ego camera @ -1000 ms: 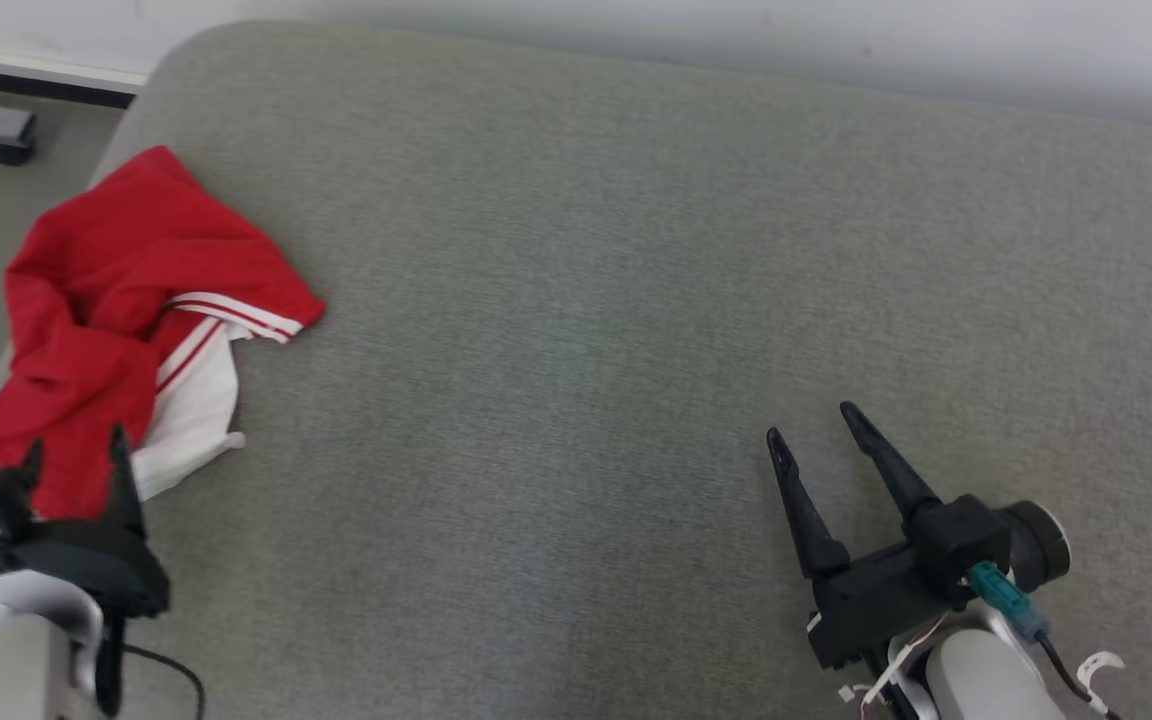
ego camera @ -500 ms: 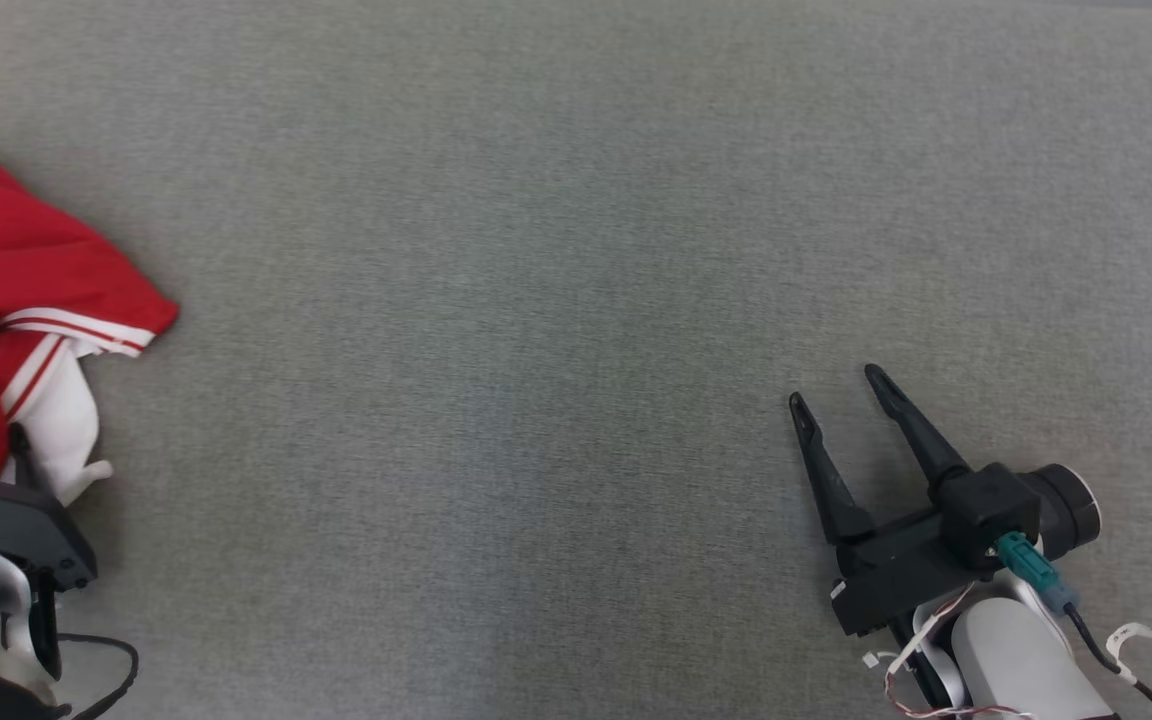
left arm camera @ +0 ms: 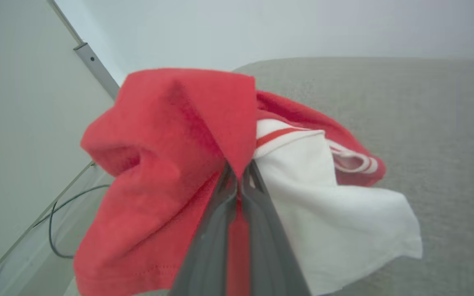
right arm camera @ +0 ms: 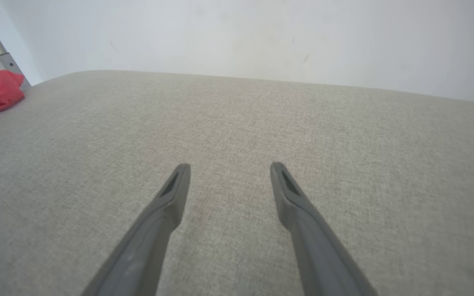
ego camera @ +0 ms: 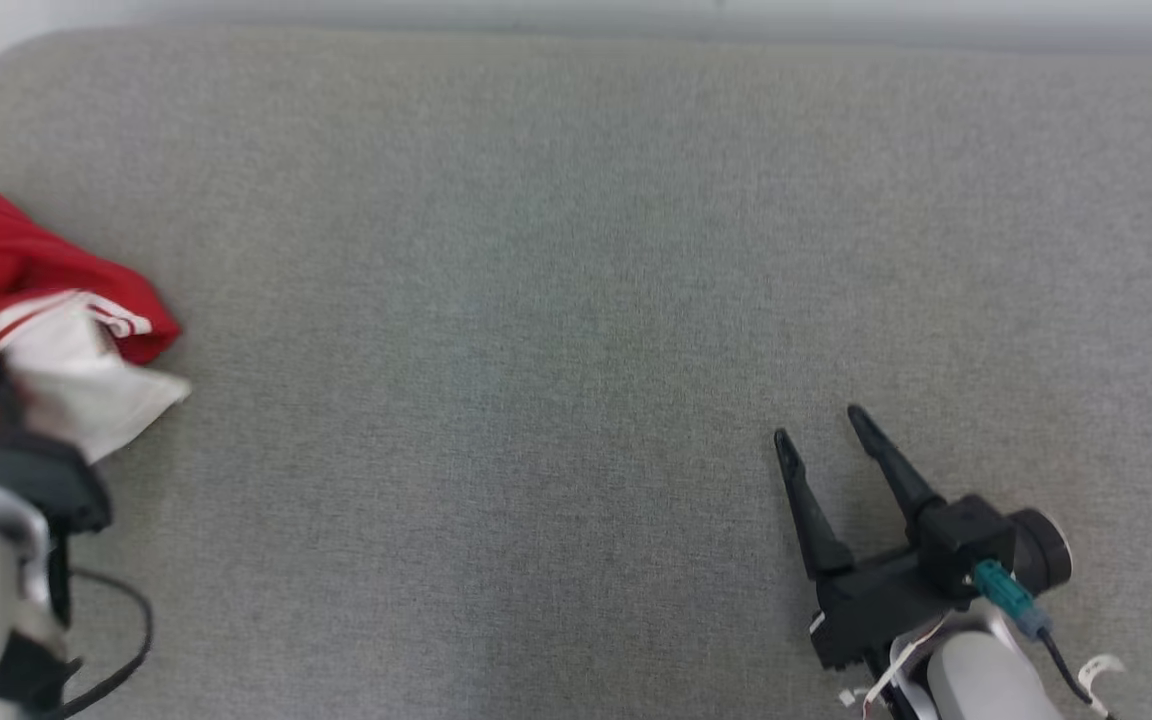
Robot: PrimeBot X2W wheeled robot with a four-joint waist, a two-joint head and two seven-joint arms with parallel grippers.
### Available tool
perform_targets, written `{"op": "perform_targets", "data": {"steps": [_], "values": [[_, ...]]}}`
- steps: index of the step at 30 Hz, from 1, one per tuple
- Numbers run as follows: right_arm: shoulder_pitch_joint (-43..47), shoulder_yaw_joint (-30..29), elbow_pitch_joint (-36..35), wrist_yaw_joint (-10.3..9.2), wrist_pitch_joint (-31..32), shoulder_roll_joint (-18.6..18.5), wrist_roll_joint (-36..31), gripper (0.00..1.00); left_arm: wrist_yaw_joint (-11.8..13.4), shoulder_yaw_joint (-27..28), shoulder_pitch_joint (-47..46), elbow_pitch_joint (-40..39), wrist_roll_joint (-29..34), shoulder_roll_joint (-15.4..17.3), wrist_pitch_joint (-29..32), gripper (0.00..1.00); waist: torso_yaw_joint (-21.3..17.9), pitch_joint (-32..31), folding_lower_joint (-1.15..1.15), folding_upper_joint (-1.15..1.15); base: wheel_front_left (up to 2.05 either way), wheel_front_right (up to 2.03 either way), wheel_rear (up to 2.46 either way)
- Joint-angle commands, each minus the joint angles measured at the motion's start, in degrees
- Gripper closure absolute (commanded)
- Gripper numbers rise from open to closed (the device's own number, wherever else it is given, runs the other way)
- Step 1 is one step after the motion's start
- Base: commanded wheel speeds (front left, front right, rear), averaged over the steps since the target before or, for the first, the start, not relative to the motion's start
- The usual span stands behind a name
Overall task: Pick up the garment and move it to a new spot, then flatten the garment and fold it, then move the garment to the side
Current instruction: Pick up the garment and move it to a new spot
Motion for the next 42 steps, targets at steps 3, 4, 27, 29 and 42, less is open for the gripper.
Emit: {"op": "perform_targets", "data": {"steps": [3,4,27,29,42], "values": [[1.04,-0.53,0.58,-0.11,-0.02,1.53,1.05,0.0,-1.87,-3.13,-2.41,-3.27,2.19,-2.21,-0.35,1.0,-0.1,-4.28,0.0,-0.01,0.0,0.0,0.0],[1.21,-0.68,0.83,-0.11,-0.01,1.86,1.19,0.0,-2.24,-4.12,-2.57,-4.11,2.83,-2.92,-0.32,1.0,-0.47,-5.08,0.0,-0.01,0.0,0.0,0.0],[6.4,-3.18,2.67,-0.11,-0.02,5.68,2.02,0.0,-5.77,-32.74,10.81,-19.74,-16.34,-16.71,-0.35,1.0,-18.76,-14.24,0.0,-0.01,0.0,0.0,0.0],[6.19,-2.96,2.6,-0.11,-0.02,5.7,2.37,0.0,-5.59,-35.92,10.21,-20.79,-18.38,-16.82,-0.35,1.0,-20.78,-13.89,0.0,-0.01,0.0,0.0,0.0],[5.33,-3.44,2.19,-0.11,-0.02,5.71,3.63,0.0,0.59,-39.84,7.99,-19.59,-19.23,-16.73,-0.35,0.0,-27.66,-12.08,0.0,-0.01,0.0,0.0,0.0]]}}
